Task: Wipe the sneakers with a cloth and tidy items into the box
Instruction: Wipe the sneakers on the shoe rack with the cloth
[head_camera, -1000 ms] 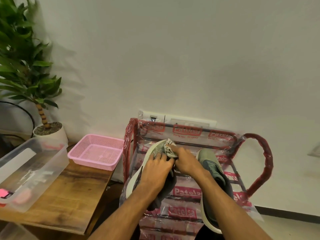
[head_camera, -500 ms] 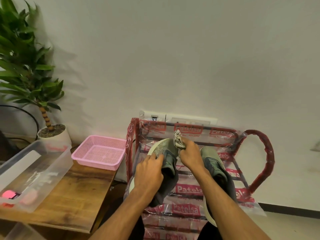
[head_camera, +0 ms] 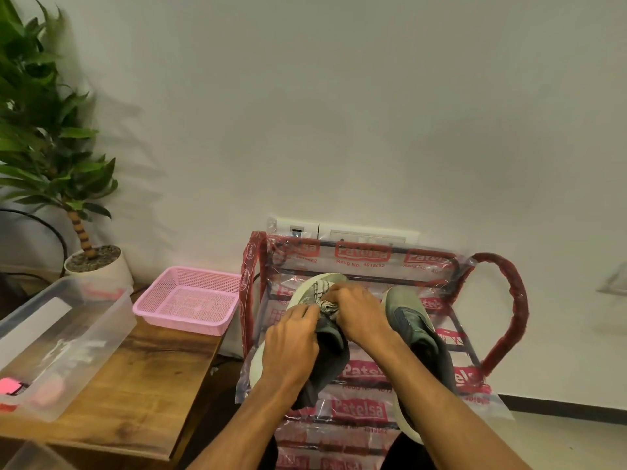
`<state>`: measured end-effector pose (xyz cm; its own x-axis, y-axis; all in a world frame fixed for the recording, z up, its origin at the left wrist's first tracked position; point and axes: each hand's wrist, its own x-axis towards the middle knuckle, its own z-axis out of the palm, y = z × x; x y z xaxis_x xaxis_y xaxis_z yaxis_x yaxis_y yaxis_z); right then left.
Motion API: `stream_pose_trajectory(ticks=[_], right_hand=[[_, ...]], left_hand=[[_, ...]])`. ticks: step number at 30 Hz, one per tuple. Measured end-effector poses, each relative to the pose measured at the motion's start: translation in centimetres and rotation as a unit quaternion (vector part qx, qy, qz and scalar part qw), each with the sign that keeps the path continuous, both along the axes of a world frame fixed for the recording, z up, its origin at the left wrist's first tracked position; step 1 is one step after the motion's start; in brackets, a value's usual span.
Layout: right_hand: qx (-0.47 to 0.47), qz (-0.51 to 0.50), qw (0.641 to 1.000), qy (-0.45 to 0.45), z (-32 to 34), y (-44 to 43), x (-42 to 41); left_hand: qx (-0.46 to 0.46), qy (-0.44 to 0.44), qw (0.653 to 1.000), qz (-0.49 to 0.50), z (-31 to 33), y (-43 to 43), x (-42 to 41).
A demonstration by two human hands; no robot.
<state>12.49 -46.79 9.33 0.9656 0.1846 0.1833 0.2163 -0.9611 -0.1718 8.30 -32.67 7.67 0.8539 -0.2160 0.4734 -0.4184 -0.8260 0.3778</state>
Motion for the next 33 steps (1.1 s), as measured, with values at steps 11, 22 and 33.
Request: stream_pose_trajectory(ticks=[11, 22, 33], right_hand=[[-0.033, -0.047, 0.998, 0.0, -0.2, 0.0, 0.0], [0.052, 0.073, 0.996, -0.003, 0.2, -1.0, -1.8], [0.088, 0.042, 0.995, 0.004, 0.0, -1.5, -1.1]], left_hand=[[-0.022, 0.003, 1.0, -0.002, -0.1, 0.1, -0.2], [-0.036, -0.043, 0.998, -0.021, -0.4, -0.1, -0.3], [-0.026, 0.084, 0.995, 0.043, 0.3, 0.8, -1.1]])
